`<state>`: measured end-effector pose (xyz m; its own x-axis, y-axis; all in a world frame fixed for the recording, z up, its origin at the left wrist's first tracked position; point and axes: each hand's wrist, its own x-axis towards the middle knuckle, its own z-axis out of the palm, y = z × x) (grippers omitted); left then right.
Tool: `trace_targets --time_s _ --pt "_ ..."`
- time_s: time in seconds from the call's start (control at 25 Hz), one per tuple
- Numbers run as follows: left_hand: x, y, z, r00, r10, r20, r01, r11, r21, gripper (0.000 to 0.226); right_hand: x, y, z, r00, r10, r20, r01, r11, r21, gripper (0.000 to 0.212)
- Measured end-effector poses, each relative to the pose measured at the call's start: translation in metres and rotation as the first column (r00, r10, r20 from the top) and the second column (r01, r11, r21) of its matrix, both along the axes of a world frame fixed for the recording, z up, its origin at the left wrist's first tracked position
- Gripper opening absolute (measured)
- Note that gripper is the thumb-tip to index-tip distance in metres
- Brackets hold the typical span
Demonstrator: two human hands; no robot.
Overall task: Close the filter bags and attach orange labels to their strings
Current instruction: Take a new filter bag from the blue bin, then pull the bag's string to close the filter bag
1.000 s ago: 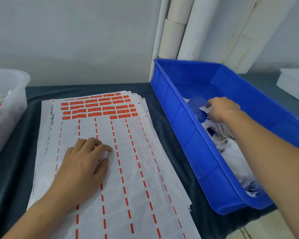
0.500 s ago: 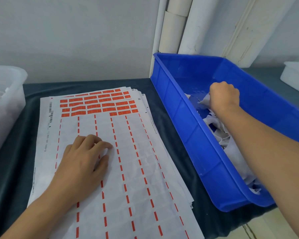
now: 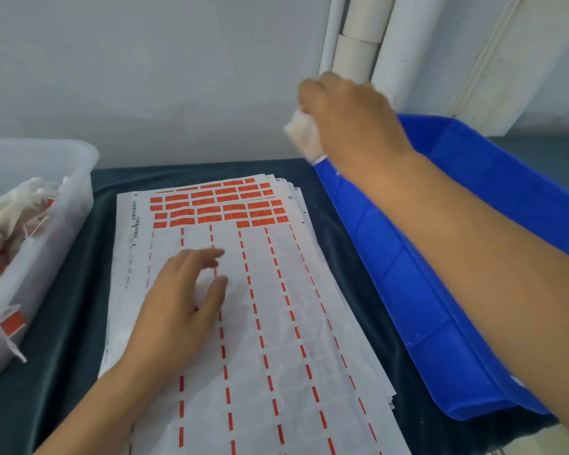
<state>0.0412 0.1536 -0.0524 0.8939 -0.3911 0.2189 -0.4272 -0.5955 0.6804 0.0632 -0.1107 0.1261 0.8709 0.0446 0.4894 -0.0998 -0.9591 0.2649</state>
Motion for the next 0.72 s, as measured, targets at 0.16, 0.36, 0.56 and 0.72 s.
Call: trace_targets --time_s 0.16,0.36,0.56,0.72 --pt "0.009 0.01 0.007 0.998 0.056 0.021 -0.046 0.943 -0.331 0.07 0.005 0.081 -0.038 0.863 0.378 -0.335 -0.356 0.926 0.128 0.021" --pt "0.02 0.017 0.002 0.99 -0.074 -0.123 0.028 0.939 -0.342 0.025 0.007 0.115 -0.092 0.666 0.635 -0.391 -0.283 0.7 0.655 0.014" --pt "0.023 0.015 0.001 0.982 0.045 -0.181 -0.12 0.897 -0.426 0.028 0.013 0.102 -0.117 0.812 0.569 -0.127 -0.204 0.481 0.853 0.028" --pt "0.023 0.017 -0.002 0.965 0.079 -0.251 -0.205 0.825 -0.526 0.014 -0.003 0.096 -0.155 0.891 0.455 0.005 -0.169 0.319 0.933 0.017"
